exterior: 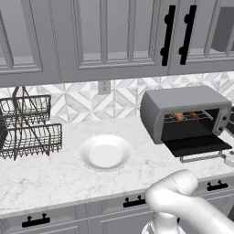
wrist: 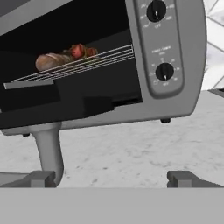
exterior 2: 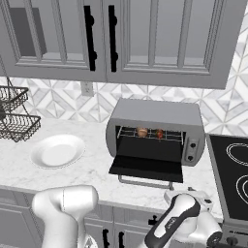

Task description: Pick up the kebab skewer and baguette bread, and place them inside the toaster oven. Close the toaster oven door and start by setting the timer.

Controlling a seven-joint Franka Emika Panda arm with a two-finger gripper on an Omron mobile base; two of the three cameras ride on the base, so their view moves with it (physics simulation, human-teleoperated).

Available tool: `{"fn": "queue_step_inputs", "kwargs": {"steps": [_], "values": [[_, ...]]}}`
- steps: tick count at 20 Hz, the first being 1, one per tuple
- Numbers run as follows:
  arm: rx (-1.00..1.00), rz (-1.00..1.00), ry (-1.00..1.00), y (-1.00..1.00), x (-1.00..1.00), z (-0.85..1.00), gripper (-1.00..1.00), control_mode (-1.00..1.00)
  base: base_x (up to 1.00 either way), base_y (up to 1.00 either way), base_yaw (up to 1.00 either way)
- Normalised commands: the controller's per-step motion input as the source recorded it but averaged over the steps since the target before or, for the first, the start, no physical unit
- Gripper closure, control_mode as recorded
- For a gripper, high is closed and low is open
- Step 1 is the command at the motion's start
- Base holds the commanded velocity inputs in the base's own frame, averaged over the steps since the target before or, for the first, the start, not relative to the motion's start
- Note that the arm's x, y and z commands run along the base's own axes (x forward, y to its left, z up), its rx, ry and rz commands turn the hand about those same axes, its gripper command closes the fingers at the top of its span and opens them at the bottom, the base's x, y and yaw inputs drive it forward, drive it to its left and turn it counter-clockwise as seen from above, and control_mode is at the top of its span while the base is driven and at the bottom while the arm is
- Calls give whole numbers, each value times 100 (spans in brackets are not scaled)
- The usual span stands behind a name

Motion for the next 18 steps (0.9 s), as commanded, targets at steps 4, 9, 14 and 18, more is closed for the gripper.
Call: {"fn": "queue_step_inputs", "kwargs": {"steps": [4,9,14,18], "values": [[13,-8,-2,-4,36,44,-100,-100,0,0,0],[14,-8,-4,0,42,52,-100,-100,0,0,0],[14,-9,-6,0,44,59,-100,-100,0,0,0],[13,-9,-4,0,44,51,-100,-100,0,0,0]]}}
